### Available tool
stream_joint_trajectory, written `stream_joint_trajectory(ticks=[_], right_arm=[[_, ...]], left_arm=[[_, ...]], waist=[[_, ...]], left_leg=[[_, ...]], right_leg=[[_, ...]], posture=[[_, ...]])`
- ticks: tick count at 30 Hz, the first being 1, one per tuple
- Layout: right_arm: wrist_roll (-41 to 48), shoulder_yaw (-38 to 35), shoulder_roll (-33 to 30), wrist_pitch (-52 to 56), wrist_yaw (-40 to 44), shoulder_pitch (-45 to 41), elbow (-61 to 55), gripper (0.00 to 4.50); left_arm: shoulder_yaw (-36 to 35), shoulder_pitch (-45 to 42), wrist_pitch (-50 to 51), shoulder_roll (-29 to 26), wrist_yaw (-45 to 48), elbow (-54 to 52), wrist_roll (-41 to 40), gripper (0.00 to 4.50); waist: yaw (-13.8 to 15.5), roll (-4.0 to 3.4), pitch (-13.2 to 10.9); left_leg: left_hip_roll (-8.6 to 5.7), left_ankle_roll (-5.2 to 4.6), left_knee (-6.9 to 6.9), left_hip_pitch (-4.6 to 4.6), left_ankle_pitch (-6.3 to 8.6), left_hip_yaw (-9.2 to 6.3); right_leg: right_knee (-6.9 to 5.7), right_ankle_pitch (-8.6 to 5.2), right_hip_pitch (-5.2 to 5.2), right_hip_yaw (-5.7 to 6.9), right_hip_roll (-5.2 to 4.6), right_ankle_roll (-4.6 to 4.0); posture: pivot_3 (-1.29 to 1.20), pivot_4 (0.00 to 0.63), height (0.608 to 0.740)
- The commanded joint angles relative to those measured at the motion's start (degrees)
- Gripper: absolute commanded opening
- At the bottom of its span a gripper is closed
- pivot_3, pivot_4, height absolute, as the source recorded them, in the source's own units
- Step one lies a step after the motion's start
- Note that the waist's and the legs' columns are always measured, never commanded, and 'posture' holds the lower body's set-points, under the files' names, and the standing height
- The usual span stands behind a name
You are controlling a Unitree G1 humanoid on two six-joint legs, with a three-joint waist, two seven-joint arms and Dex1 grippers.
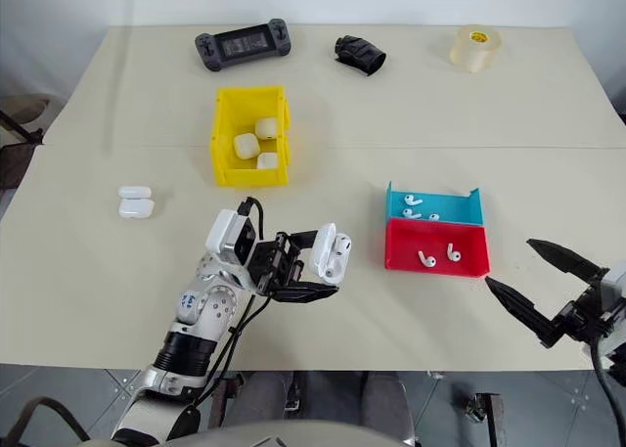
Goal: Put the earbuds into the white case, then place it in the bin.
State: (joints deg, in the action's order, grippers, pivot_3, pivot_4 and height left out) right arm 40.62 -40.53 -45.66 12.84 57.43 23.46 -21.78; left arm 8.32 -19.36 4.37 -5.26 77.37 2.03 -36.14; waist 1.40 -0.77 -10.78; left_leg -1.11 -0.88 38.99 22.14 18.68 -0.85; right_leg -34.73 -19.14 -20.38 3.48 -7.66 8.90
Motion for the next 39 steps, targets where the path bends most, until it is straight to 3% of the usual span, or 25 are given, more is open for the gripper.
stream_joint_trajectory(ticks=[1, 4, 9, 14, 20, 29, 37, 39], right_arm=[[0.0, 2.8, -8.4, 8.1, -2.3, -6.5, 0.2, 4.49], [-1.4, 9.9, -16.8, 15.3, -3.0, -15.4, 2.5, 4.49], [-6.7, 27.0, -21.9, 19.7, 0.7, -35.9, 10.5, 4.49], [-19.3, 45.9, -19.0, 21.0, 6.9, -58.0, 24.0, 4.49], [-30.4, 56.9, -11.2, 16.6, 12.2, -72.8, 39.9, 4.49], [-39.6, 61.2, -1.6, 6.2, 15.0, -79.9, 54.6, 4.49], [-44.4, 61.2, 1.9, -0.7, 16.0, -82.3, 62.4, 4.49], [-45.0, 61.0, 2.3, -1.7, 16.1, -82.5, 63.5, 4.09]], left_arm=[[0.4, 1.0, -1.1, -0.2, -0.9, -3.2, 0.2, 2.77], [0.1, 1.9, -1.2, -0.5, -2.2, -4.1, 0.4, 2.77], [0.2, 3.1, -1.7, -1.0, -4.0, -5.5, 0.9, 2.77], [0.1, 4.1, -2.3, -1.8, -6.1, -6.5, 1.6, 2.77], [0.1, 5.2, -2.8, -2.5, -8.1, -7.7, 2.0, 2.77], [0.0, 5.5, -2.7, -3.1, -9.2, -8.4, 1.8, 2.77], [0.0, 5.3, -2.6, -3.5, -9.5, -8.7, 1.5, 2.77], [0.0, 5.3, -2.6, -3.7, -9.5, -8.9, 1.5, 2.77]], waist=[[0.0, 0.00, 0.0], [-0.1, -0.10, 0.0], [0.4, -0.07, 0.0], [-0.3, -0.08, 0.0], [-0.2, -0.08, 0.0], [-0.2, -0.09, 0.0], [-0.3, -0.09, 0.0], [-0.3, -0.09, 0.0]], left_leg=[[0.00, 0.00, 0.00, 0.00, 0.00, -0.01], [0.03, -0.02, 0.00, 0.01, 0.00, 0.12], [0.01, 0.00, 0.00, 0.15, -0.05, -0.22], [-0.10, -0.04, 0.03, 0.25, -0.04, -0.07], [-0.07, -0.01, -0.05, 0.30, -0.04, -0.11], [-0.11, -0.01, -0.04, 0.32, -0.04, -0.12], [-0.12, 0.02, -0.01, 0.31, -0.06, -0.13], [-0.12, 0.02, -0.01, 0.29, -0.05, -0.12]], right_leg=[[0.01, 0.00, 0.00, 0.01, 0.00, 0.00], [0.01, -0.01, 0.00, -0.03, -0.05, -0.01], [0.05, -0.02, -0.08, 0.18, -0.04, -0.04], [0.26, 0.00, -0.11, 0.14, -0.17, 0.00], [-0.05, 0.01, -0.25, 0.22, -0.13, 0.01], [-0.20, 0.03, -0.29, 0.35, -0.13, 0.05], [-0.25, 0.03, -0.31, 0.36, -0.07, 0.05], [-0.26, 0.03, -0.30, 0.36, -0.07, 0.05]], posture=[[0.00, 0.150, 0.740], [0.00, 0.150, 0.740], [0.00, 0.150, 0.740], [0.00, 0.150, 0.740], [0.00, 0.150, 0.740], [0.00, 0.150, 0.740], [0.00, 0.150, 0.740], [0.00, 0.150, 0.740]])
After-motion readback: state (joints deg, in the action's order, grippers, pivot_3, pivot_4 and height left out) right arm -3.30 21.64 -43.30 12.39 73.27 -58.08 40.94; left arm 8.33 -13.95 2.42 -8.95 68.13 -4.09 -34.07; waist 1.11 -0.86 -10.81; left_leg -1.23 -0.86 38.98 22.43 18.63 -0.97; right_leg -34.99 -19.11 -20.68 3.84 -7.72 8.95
